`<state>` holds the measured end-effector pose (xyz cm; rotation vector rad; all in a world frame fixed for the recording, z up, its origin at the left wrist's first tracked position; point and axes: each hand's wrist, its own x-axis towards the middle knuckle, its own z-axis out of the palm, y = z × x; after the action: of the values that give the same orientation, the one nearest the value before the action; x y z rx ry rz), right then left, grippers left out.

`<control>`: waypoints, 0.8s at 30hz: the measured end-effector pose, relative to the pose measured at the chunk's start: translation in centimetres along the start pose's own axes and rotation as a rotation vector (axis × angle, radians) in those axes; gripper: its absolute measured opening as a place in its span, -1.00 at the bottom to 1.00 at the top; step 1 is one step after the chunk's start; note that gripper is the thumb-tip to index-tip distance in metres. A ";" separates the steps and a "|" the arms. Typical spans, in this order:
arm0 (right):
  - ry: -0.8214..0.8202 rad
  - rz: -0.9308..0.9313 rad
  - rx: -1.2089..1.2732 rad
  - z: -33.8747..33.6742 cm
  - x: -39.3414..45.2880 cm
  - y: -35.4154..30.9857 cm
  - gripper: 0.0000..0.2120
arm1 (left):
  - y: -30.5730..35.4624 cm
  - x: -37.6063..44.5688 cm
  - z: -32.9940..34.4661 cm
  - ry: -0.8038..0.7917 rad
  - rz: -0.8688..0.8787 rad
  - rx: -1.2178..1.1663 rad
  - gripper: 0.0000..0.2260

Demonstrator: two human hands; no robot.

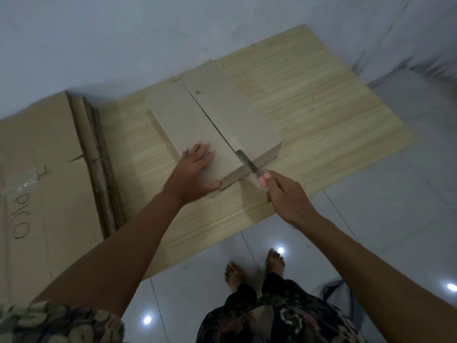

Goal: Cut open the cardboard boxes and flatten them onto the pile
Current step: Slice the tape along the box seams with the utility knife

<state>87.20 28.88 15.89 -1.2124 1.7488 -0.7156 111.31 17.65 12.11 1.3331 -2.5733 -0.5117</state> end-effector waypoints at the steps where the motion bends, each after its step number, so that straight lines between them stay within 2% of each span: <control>1: 0.009 -0.013 -0.020 0.0 -0.5 0.3 -0.71 | 0.0 0.0 0.1 -0.001 -0.001 0.001 -0.19; 4: -0.002 0.028 -0.117 -0.2 -1.9 1.2 -0.73 | 0.2 0.3 0.3 -0.015 -0.026 0.004 -0.18; 7: -0.088 0.109 -0.135 -0.4 -2.6 2.6 -0.70 | 0.2 0.3 0.3 -0.011 -0.036 -0.005 -0.17; 12: -0.186 0.068 -0.275 -0.1 -3.1 3.4 -0.81 | 0.0 0.2 0.3 -0.025 -0.033 -0.005 -0.16; 24: -0.239 0.047 -0.215 1.0 -2.7 2.2 -0.81 | 0.2 0.1 0.3 -0.006 -0.049 -0.048 -0.11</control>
<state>87.53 32.21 14.46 -1.3364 1.6779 -0.3443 111.02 17.73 11.92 1.3836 -2.5213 -0.5833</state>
